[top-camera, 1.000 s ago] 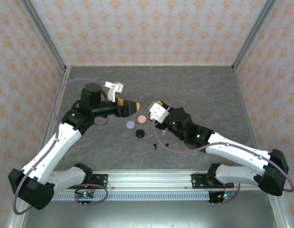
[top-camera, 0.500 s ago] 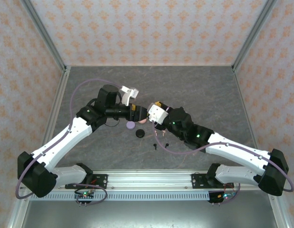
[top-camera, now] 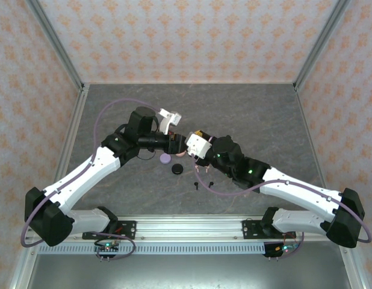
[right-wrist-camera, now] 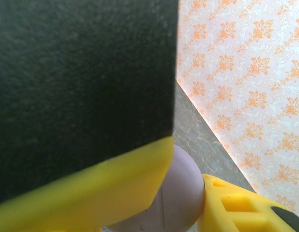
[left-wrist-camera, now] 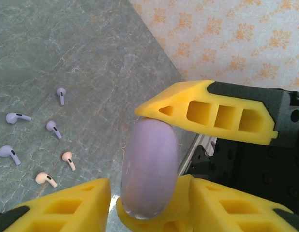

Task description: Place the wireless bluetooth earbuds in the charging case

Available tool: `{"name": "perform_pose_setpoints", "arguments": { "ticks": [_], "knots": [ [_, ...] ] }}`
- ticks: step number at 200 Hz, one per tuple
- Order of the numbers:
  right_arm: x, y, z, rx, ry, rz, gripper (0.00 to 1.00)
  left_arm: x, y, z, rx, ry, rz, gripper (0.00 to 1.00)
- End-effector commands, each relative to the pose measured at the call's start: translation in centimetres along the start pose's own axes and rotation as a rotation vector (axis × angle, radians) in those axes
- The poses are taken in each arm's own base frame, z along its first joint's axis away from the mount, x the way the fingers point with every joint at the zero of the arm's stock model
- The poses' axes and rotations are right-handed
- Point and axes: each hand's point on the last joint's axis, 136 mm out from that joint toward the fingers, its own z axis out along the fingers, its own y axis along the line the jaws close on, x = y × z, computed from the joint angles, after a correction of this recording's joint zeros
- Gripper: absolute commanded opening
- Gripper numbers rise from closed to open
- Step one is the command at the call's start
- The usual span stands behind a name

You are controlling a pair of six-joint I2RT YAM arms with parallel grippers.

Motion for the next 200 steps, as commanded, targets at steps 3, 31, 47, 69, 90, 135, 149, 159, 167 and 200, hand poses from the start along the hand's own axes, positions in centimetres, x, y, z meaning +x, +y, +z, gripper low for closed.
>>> {"name": "perform_pose_setpoints", "arguments": {
  "ticks": [3,31,47,69,90,135,149,159,167,200],
  "knots": [
    [-1.4,-0.7,-0.3,0.002,-0.030,0.022,0.40,-0.8,-1.6,-0.3,0.043,-0.010,0.065,0.41],
    [-1.6,-0.7,-0.3,-0.002,-0.037,0.032,0.40,-0.3,-1.6,-0.2,0.053,0.008,0.079,0.35],
    [-1.7,-0.7,-0.4,-0.003,-0.040,0.037,0.40,0.0,-1.6,-0.2,0.053,0.017,0.091,0.32],
    [-1.6,-0.7,-0.4,-0.010,-0.030,0.043,0.41,0.2,-1.5,-0.4,0.049,0.017,0.112,0.27],
    [-1.5,-0.5,-0.6,-0.035,-0.015,0.063,0.46,0.1,-1.6,-0.6,0.051,-0.001,0.136,0.25],
    [-1.3,-0.3,-1.6,-0.093,-0.013,0.127,0.64,-0.6,-1.4,-1.0,0.036,-0.086,0.197,0.23],
    [-1.4,-0.1,-2.3,-0.123,-0.018,0.152,0.73,-0.8,-1.1,-1.1,0.020,-0.118,0.220,0.22],
    [-1.6,-0.1,-2.9,-0.149,-0.029,0.182,0.79,-0.9,-0.9,-1.1,0.012,-0.138,0.240,0.22],
    [-1.8,-0.1,-3.5,-0.173,-0.045,0.213,0.85,-1.0,-0.8,-1.2,0.008,-0.157,0.257,0.21],
    [-2.1,-0.7,-5.6,-0.264,-0.106,0.381,0.96,-1.1,-1.4,-1.8,0.033,-0.235,0.356,0.20]
  ]
}}
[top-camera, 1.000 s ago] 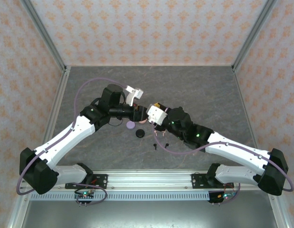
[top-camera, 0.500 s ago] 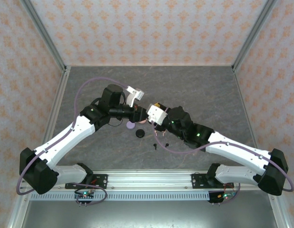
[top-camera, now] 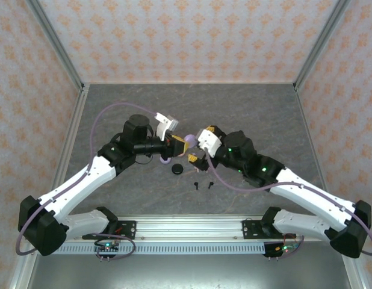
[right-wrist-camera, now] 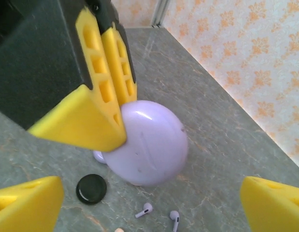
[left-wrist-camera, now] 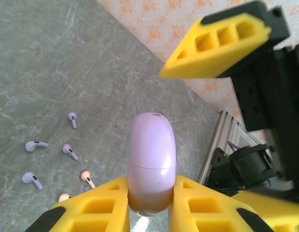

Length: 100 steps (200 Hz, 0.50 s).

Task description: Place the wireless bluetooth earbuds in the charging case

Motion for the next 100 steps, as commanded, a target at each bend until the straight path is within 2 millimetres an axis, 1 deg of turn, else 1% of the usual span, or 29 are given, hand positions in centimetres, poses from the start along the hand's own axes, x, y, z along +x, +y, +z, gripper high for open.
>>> {"name": "perform_pose_setpoints", "arguments": {
  "ticks": [1,29,47,70,100],
  "knots": [
    [-2.0,0.4,-2.3,-0.108,-0.089,0.156,0.95,-2.2,-1.4,-0.9,0.028,-0.133,0.152,0.20],
    [-2.5,-0.6,-3.4,-0.159,-0.200,0.341,0.95,-2.6,-1.9,-1.8,0.029,-0.199,0.230,0.17],
    [-3.4,-1.3,-3.7,-0.167,-0.288,0.411,0.94,-2.7,-2.4,-2.4,0.034,-0.222,0.273,0.16],
    [-3.8,-1.8,-3.1,-0.165,-0.325,0.452,0.92,-2.8,-3.1,-2.8,0.052,-0.225,0.304,0.14],
    [-4.1,-2.1,-1.8,-0.179,-0.308,0.467,0.88,-2.8,-3.6,-2.9,0.074,-0.213,0.317,0.13]
  ]
}}
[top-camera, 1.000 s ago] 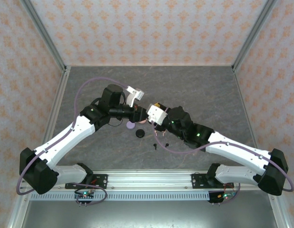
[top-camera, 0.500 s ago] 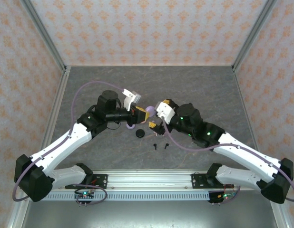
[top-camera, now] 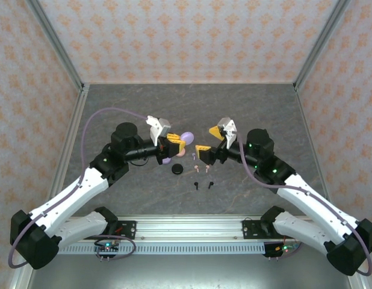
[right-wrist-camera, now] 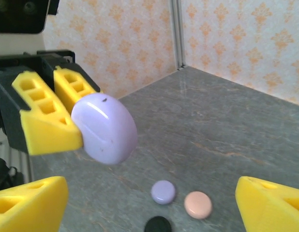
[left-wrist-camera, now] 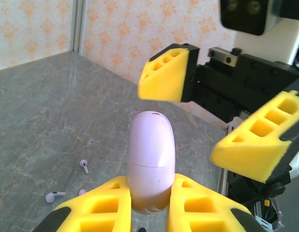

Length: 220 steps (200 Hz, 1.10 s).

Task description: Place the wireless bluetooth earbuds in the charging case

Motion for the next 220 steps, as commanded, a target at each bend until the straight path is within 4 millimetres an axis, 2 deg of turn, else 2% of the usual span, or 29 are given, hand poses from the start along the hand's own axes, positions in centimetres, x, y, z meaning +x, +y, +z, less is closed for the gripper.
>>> {"name": "perform_pose_setpoints", "arguments": {
  "ticks": [1,93,220],
  "knots": [
    [-2.6,0.8,0.5,-0.057,-0.079,0.025,0.87,-1.4,-1.2,-0.3,0.042,-0.040,0.076,0.13],
    [-3.3,-0.9,1.8,0.005,-0.028,0.013,0.80,-1.4,-1.5,-0.2,0.055,-0.036,0.084,0.12],
    [-3.5,-2.5,3.2,0.048,0.060,0.059,0.79,-1.3,-1.5,-0.1,0.053,-0.024,0.094,0.11]
  ]
}}
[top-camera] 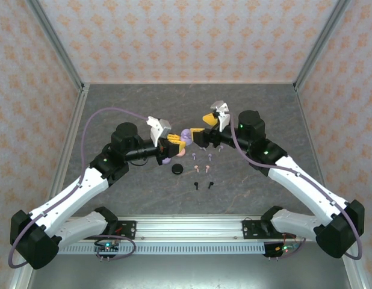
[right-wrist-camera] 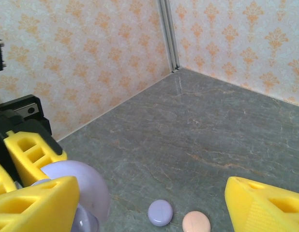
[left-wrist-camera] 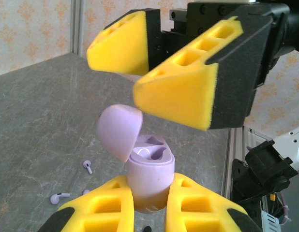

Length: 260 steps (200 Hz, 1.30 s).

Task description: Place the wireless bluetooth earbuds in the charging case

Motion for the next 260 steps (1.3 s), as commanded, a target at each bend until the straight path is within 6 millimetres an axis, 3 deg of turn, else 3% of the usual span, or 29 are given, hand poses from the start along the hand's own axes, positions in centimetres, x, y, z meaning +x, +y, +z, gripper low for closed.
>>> {"name": "perform_pose_setpoints", "arguments": {
  "ticks": [1,52,76,99,125,150,173,220,260],
  "knots": [
    [-0.5,-0.2,0.0,0.014,0.022,0.002,0.79,-1.5,-1.4,-0.1,0.047,-0.031,0.060,0.11],
    [-2.0,-0.1,-2.3,0.029,0.002,0.066,0.78,-0.6,-0.6,-0.3,-0.004,-0.005,0.119,0.05],
    [-1.7,-1.2,-3.8,0.069,0.006,0.163,0.78,0.2,-0.5,-0.6,-0.013,0.000,0.196,0.00],
    [1.0,-3.5,-4.6,0.173,0.074,0.270,0.74,0.8,-0.6,-0.9,-0.015,-0.007,0.256,0.00],
    [6.1,-6.8,-4.8,0.314,0.194,0.427,0.73,1.1,-0.7,-1.3,-0.019,-0.033,0.299,0.00],
    [10.9,-8.8,-4.0,0.401,0.326,0.539,0.68,1.3,-1.0,-1.8,-0.026,-0.062,0.347,0.00],
    [13.8,-10.2,-2.5,0.437,0.417,0.586,0.64,1.6,-1.6,-2.2,-0.011,-0.059,0.390,0.00],
    [17.3,-12.1,0.7,0.446,0.605,0.588,0.56,1.1,-2.3,-2.3,0.020,-0.092,0.373,0.00],
    [18.8,-13.5,3.1,0.464,0.756,0.481,0.52,0.6,-2.8,-2.3,0.041,-0.103,0.371,0.00]
  ]
}}
